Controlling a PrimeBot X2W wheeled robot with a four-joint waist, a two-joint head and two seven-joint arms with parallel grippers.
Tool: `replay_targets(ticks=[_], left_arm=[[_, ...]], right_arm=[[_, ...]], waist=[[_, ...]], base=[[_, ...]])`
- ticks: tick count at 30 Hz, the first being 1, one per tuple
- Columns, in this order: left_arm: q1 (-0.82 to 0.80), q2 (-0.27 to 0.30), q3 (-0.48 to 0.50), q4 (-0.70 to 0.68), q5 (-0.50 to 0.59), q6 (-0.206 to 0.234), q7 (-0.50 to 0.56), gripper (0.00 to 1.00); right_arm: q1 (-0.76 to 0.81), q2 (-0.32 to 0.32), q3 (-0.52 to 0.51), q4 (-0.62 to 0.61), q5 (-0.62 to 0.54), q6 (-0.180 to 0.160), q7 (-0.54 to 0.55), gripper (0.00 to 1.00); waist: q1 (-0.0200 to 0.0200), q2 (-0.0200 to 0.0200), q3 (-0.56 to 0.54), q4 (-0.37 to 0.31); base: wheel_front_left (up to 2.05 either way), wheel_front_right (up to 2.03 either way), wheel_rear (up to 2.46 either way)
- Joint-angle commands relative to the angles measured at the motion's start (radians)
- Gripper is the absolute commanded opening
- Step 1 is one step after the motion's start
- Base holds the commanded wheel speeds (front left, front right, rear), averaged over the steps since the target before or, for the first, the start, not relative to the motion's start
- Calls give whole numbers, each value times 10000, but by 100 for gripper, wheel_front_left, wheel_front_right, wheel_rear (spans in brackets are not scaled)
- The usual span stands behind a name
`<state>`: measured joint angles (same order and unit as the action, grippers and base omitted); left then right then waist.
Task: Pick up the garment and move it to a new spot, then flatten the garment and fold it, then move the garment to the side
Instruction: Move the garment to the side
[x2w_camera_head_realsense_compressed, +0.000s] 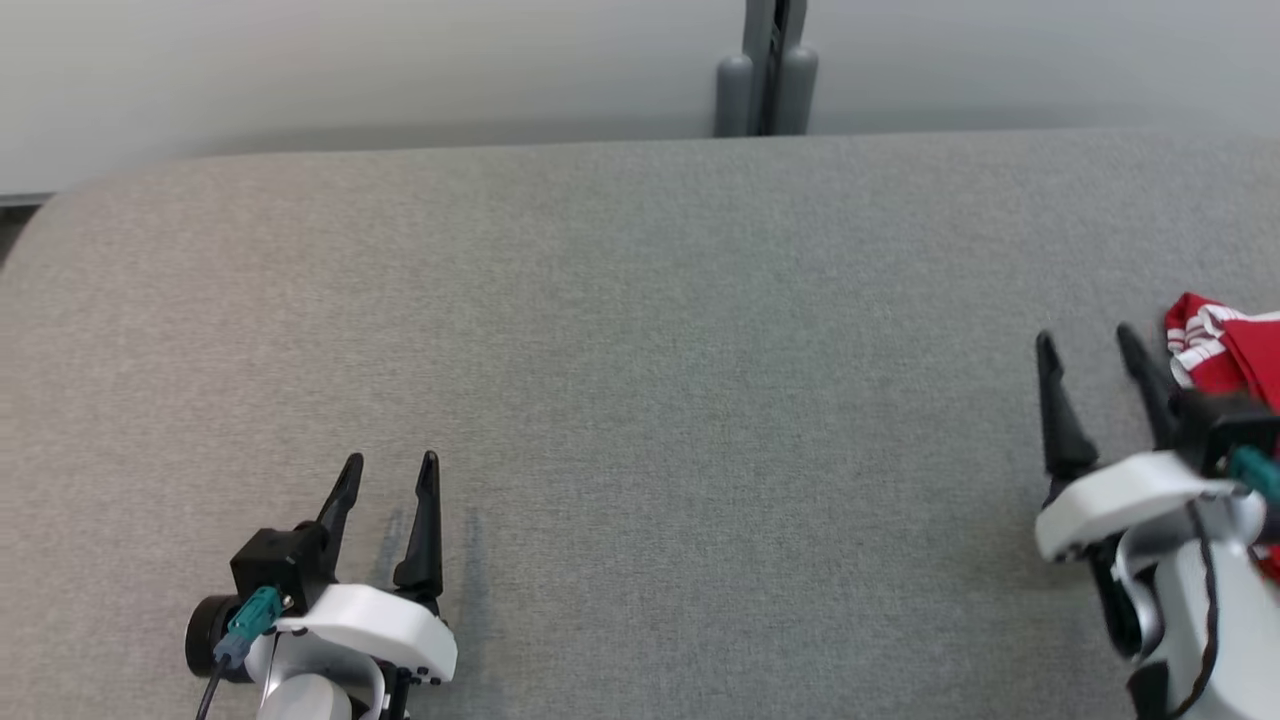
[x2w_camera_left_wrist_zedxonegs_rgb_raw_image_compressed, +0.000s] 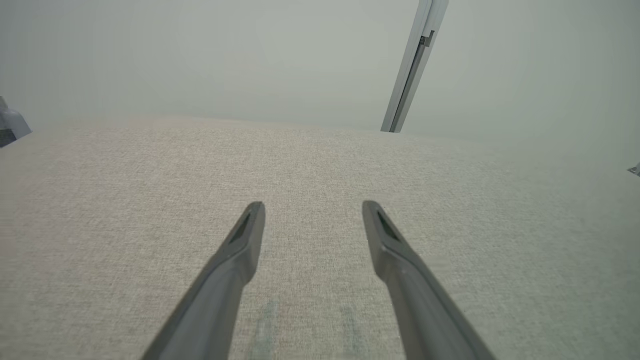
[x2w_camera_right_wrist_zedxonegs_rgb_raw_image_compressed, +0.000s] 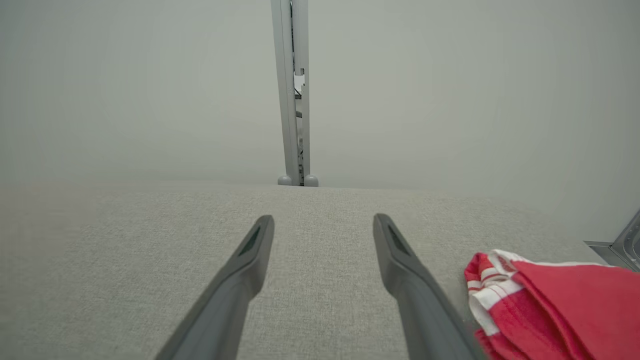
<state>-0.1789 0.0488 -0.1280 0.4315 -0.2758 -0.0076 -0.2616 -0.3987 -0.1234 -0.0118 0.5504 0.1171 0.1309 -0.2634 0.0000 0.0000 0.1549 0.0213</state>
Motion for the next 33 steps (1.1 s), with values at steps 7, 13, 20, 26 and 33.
replay_targets(ticks=[7, 13, 20, 26, 33], left_arm=[[409, 45, 285, 18, 34, 113, -46, 100], [733, 42, 398, 20, 91, 163, -44, 100], [973, 45, 492, -38, 178, 205, -46, 100], [1066, 43, 592, -54, 177, 145, -46, 100], [1101, 43, 606, -53, 235, 131, -46, 100]], right_arm=[[1170, 429, 36, -386, 53, -4, -6, 100], [1690, 616, 91, -523, 112, -4, -4, 100], [2028, 671, 53, -628, -292, -4, -5, 100], [2101, 703, 174, -399, -273, -4, -5, 100], [2178, 692, 423, -388, -246, -4, -5, 100]], waist=[[0, 0, -691, 314], [0, 0, -1149, 302], [0, 0, -1425, 237], [0, 0, -1426, 208], [0, 0, -1383, 163]], base=[[0, 0, 0], [0, 0, 0], [0, 0, 0], [0, 0, 0], [0, 0, 0]])
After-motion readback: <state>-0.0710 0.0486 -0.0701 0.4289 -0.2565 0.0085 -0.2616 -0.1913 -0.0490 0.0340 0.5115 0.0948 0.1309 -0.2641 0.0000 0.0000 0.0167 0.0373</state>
